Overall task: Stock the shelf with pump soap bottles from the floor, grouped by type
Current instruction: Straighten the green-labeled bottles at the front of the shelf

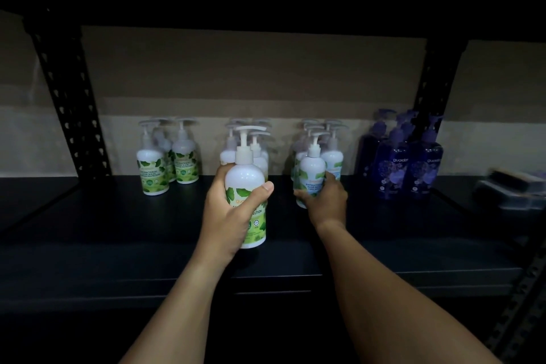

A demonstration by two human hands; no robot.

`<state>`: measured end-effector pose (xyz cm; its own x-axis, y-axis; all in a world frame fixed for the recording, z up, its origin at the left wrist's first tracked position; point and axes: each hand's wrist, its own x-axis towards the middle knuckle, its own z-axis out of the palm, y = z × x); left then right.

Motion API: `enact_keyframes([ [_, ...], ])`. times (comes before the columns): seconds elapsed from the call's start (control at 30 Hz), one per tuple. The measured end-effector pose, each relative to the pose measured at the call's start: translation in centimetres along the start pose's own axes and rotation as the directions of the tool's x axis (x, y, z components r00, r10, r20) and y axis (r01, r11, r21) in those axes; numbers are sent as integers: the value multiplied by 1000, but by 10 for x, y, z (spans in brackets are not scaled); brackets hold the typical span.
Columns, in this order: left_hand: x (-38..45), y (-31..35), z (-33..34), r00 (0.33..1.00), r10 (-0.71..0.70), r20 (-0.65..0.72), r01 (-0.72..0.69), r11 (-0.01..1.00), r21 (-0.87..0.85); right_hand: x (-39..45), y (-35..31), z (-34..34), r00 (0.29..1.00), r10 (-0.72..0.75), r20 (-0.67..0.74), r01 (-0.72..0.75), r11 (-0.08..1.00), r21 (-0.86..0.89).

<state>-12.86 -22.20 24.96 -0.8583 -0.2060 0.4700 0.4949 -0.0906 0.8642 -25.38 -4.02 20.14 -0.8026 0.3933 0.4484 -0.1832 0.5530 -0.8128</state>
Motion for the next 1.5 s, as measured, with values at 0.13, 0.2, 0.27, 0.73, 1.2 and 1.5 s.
enact_keyframes([
  [0.13, 0, -1, -1, 1000, -7, -1, 7, 1000, 2, -1, -1, -2, 1000, 4, 11, -4, 1000, -12],
  [0.2, 0, -1, -2, 1000, -11, 7, 11, 1000, 0, -2, -2, -3, 1000, -1, 13, 1, 1000, -19],
  [0.27, 0, 0, -4, 1000, -8, 9, 8, 1000, 6, -3, -4, -3, 1000, -4, 14, 4, 1000, -25],
  [0.73, 0, 0, -12, 1000, 15, 14, -15, 1000, 15, -9, -12, -7, 1000, 13, 23, -11, 997, -78],
  [1.2, -2, 3, -42, 998, 51, 45, -57, 990, 132, -49, -32, -25, 995, -97, -27, 91, 982, -167],
  [1.5, -5, 0, -91, 997, 42, -58, -27, 972, 235, -115, -78, 7, 698, -436, 568, 578, 811, -88],
])
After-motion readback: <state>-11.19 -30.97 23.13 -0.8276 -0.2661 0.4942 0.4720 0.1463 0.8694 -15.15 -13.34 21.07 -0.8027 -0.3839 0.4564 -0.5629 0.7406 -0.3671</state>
